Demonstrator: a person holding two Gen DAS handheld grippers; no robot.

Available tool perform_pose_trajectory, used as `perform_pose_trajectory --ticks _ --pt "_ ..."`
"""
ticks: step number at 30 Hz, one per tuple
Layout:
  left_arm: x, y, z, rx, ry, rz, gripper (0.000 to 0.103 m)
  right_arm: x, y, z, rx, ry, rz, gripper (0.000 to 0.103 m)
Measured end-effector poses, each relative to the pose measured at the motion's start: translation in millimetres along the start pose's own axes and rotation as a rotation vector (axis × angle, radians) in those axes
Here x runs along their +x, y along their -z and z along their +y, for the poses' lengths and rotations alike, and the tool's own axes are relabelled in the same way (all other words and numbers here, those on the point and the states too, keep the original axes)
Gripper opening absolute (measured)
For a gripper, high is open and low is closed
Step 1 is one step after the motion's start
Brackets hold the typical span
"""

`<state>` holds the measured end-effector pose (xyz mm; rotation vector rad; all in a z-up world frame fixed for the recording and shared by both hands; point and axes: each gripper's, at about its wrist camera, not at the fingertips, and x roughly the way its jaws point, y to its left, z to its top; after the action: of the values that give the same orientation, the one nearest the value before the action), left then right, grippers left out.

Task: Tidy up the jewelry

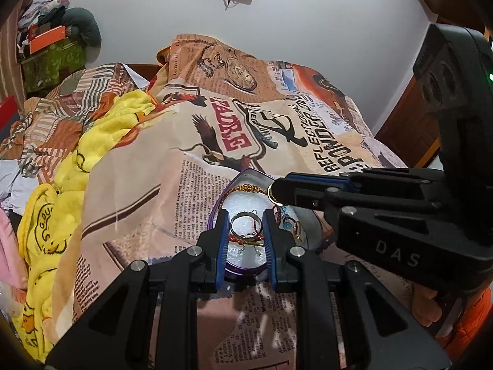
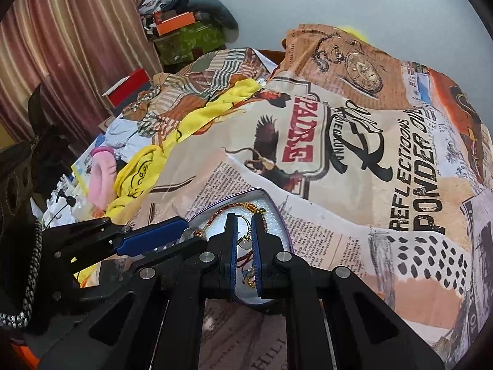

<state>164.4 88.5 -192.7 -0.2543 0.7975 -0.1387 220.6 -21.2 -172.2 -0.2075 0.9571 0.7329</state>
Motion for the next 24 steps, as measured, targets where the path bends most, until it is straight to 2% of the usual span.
perform_pose_trajectory --ticks 11,17,19,24 --pt "3 -1 -2 0.013 -0.010 0.008 0.020 -8 -1 -5 0.008 0.007 0.011 0.009" --pt "3 -4 -6 0.018 -0.016 0.006 0.020 -38 6 -11 -0.017 0.084 -0.051 0.017" --pt "2 -6 -7 0.022 -0.019 0.004 0.020 -48 11 -17 -0.022 0.121 -0.067 0.020" --pt "3 -8 -13 0.033 -0.021 0.003 0.020 -76 32 -41 -0.030 0.252 -0.093 0.041"
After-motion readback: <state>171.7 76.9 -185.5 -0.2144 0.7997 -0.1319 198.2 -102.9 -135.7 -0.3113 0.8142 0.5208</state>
